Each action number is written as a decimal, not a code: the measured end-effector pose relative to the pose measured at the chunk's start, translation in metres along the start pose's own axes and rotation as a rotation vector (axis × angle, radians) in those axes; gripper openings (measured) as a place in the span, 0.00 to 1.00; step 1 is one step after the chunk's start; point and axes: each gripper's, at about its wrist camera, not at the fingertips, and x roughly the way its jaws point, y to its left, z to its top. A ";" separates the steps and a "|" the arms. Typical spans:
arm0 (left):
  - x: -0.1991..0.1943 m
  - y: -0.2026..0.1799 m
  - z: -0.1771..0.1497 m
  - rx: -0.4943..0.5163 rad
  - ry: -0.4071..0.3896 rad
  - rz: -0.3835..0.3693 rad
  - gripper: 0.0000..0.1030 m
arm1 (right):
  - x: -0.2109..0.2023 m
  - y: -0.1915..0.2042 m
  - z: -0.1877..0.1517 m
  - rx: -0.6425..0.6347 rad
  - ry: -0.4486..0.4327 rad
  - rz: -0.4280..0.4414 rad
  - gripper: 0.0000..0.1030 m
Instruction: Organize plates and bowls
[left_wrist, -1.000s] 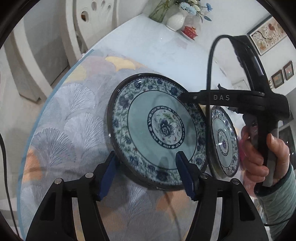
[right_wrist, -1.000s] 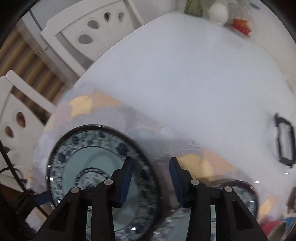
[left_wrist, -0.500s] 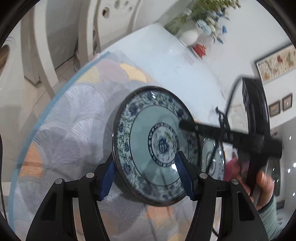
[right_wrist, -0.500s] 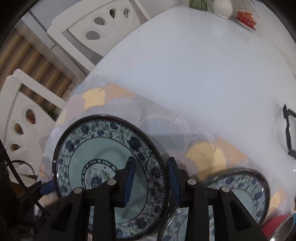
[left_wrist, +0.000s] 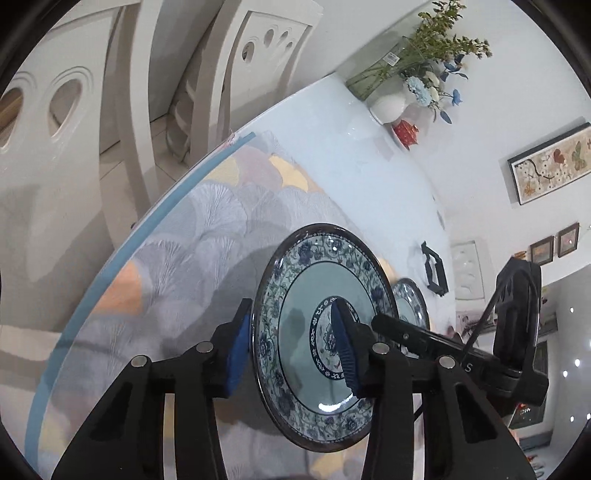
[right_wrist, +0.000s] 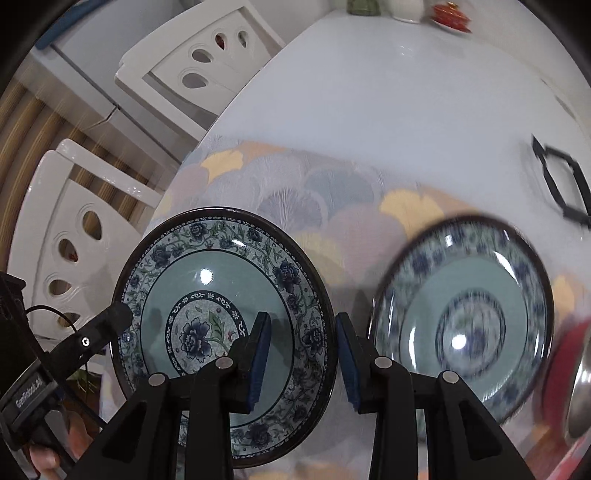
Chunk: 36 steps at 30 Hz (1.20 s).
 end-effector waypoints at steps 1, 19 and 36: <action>-0.003 -0.001 -0.003 0.006 0.000 0.000 0.37 | -0.004 0.000 -0.005 0.012 -0.003 0.007 0.34; -0.086 -0.008 -0.099 0.132 0.040 -0.006 0.37 | -0.090 0.048 -0.142 0.060 -0.076 -0.024 0.35; -0.092 0.026 -0.158 0.125 0.147 0.083 0.37 | -0.072 0.076 -0.222 -0.014 -0.010 -0.122 0.37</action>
